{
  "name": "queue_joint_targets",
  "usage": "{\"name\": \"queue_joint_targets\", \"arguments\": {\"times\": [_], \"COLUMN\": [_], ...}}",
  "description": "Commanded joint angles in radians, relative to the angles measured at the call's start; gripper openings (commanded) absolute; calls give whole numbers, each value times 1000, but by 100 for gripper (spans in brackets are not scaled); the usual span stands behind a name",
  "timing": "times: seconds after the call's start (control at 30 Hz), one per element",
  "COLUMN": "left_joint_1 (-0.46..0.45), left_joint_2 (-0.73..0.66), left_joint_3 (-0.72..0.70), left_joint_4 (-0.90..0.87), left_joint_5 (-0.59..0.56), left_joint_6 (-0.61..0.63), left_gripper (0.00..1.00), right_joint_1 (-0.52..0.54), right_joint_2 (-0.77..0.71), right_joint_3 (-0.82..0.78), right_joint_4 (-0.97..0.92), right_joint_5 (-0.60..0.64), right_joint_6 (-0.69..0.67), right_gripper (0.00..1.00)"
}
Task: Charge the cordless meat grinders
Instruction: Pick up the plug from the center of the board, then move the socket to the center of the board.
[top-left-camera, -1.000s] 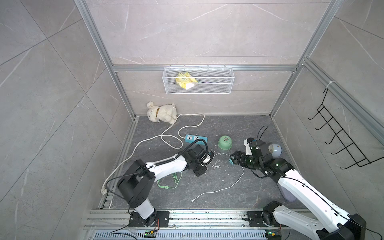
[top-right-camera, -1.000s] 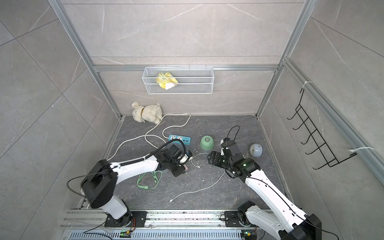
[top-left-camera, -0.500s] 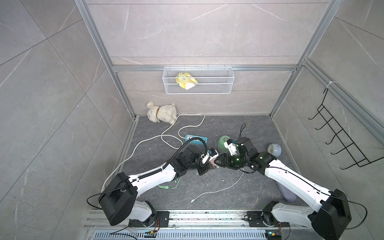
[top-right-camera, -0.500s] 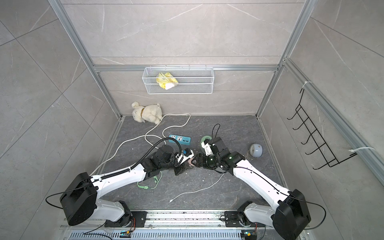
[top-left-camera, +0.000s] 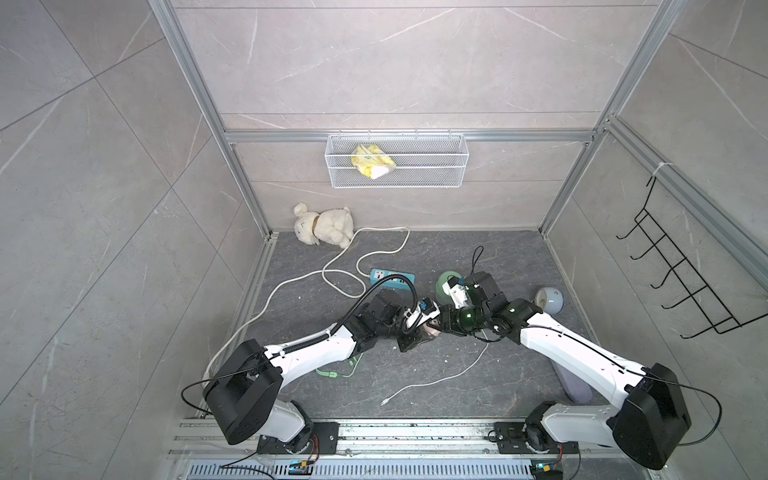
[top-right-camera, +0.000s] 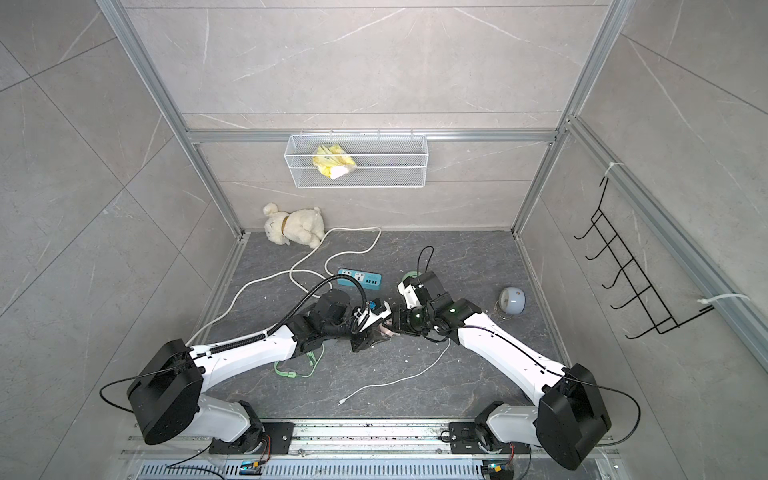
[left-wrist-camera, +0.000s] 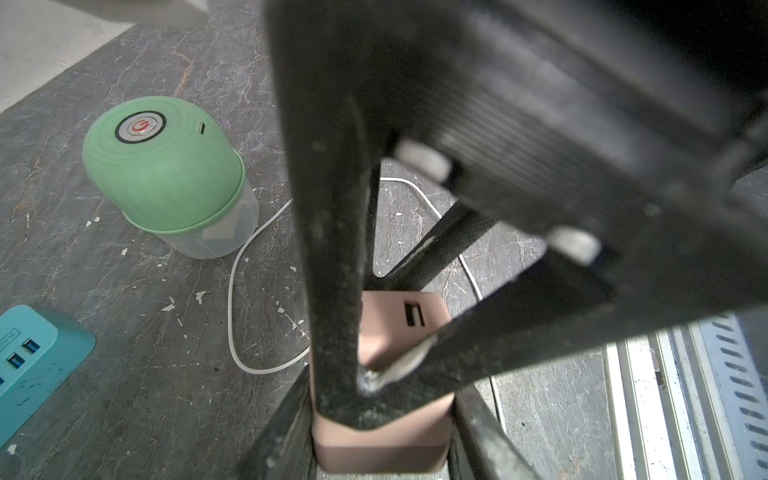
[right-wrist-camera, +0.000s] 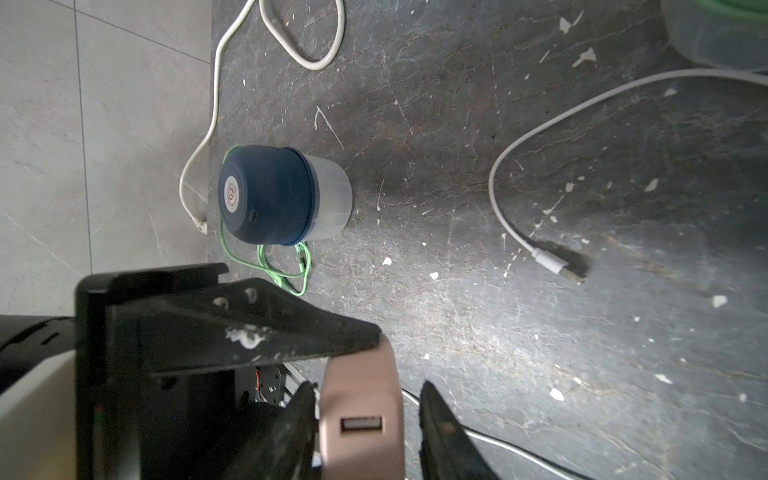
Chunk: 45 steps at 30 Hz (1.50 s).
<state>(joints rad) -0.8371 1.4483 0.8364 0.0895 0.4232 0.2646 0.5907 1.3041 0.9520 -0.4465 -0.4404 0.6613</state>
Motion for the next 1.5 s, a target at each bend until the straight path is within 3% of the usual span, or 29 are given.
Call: {"name": "queue_joint_targets", "arguments": {"times": [0.0,0.27,0.47,0.63,0.73,0.8,0.9,1.0,1.33,1.47], "left_joint_1": [0,-1,-1,13,79,160,345,432,483,493], "left_joint_2": [4,18,14,-11,-45,-60,-21,80,563,702], "left_joint_3": [49,58,72,85,92,124,244,386,914,1070], "left_joint_4": [15,18,8,4,-55,-149,-315,-439,-835,-911], "left_joint_5": [20,22,3,-13,63,153,307,329,263,248], "left_joint_6": [7,-5,-11,-8,7,46,107,241,702,781], "left_gripper": [27,28,32,74,87,89,90,88,86,87], "right_joint_1": [6,6,7,-3,-42,-83,-128,-151,-190,-211], "right_joint_2": [16,29,28,-18,-53,-82,-121,-124,-103,-103], "right_joint_3": [23,8,7,1,-6,-8,-5,22,88,110], "right_joint_4": [27,46,46,45,14,-19,-45,-69,-120,-153], "right_joint_5": [-26,-61,-54,16,79,129,183,203,174,155], "right_joint_6": [3,6,5,28,48,54,41,9,-54,-74], "right_gripper": [37,35,18,14,13,12,12,12,12,12]}}
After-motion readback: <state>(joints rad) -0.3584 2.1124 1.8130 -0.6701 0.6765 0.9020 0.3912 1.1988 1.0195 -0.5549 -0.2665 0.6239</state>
